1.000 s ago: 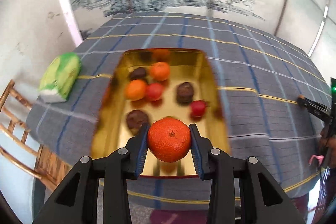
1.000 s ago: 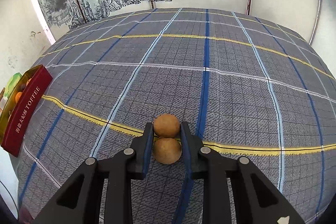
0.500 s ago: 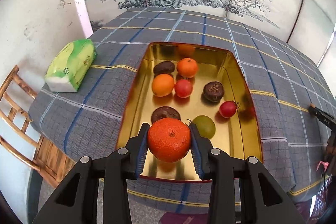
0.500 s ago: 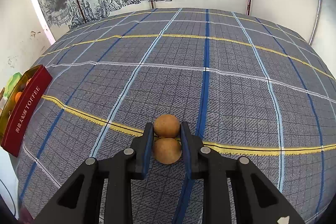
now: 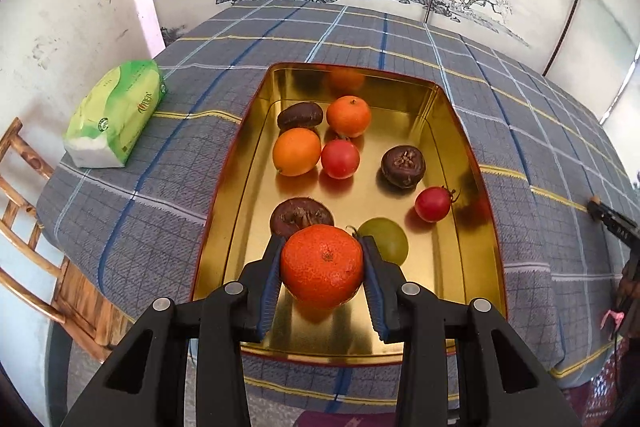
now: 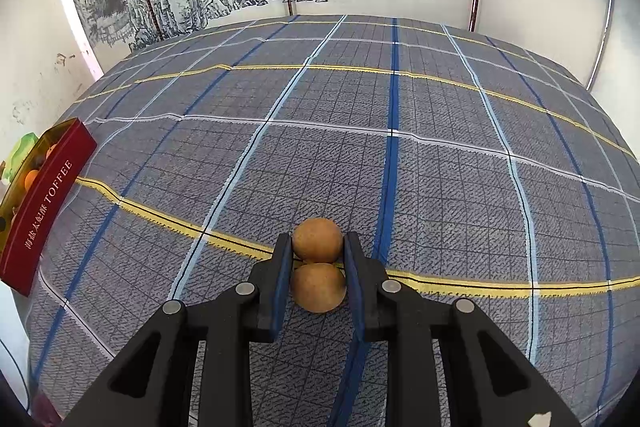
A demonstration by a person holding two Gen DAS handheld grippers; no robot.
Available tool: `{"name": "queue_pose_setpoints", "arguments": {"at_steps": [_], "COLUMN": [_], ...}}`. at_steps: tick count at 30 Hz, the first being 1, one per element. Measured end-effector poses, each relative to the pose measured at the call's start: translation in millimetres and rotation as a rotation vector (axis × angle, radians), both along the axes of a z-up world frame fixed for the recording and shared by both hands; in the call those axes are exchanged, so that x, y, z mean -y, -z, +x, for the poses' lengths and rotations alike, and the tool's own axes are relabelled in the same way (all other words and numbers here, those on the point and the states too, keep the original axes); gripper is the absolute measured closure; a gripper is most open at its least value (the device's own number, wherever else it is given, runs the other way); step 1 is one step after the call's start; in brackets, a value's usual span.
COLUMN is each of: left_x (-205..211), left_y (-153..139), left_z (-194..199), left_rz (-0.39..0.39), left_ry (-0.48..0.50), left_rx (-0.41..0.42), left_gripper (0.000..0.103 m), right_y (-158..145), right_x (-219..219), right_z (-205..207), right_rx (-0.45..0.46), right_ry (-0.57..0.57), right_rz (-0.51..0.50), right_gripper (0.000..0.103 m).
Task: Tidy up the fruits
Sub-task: 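Carry the mandarin into the tin and open the left gripper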
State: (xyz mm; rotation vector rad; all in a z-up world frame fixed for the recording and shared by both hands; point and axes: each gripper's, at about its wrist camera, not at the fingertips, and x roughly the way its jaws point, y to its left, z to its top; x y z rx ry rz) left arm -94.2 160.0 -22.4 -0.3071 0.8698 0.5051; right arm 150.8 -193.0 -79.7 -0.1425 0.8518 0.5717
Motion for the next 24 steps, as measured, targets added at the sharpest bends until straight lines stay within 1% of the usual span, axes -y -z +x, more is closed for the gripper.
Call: {"name": "queue_pose_setpoints", "arguments": {"at_steps": [3, 8, 12, 18, 24], "left_x": [-3, -5, -9, -9, -3], "left_y": [-6, -14, -11, -4, 1], "left_z": [7, 33, 48, 58, 63], "left_rz": [-0.01, 0.008, -0.026, -0.082, -0.073], "left_ry": [0.006, 0.02, 0.027, 0.044, 0.072], "left_rx": [0.018, 0.024, 0.027, 0.022, 0.011], "left_gripper": [0.065, 0.064, 0.064, 0.064, 0.064], "right_y": [0, 0, 0, -1, -1], "right_x": [0, 0, -1, 0, -1], "right_z": [0, 0, -1, -1, -1], "right_rx": [0.004, 0.007, 0.007, 0.005, 0.005], "right_ry": [0.0, 0.0, 0.0, 0.0, 0.0], "right_rz": [-0.008, -0.014, -0.013, -0.01, -0.011], "right_gripper": [0.08, 0.08, 0.08, 0.08, 0.079]}}
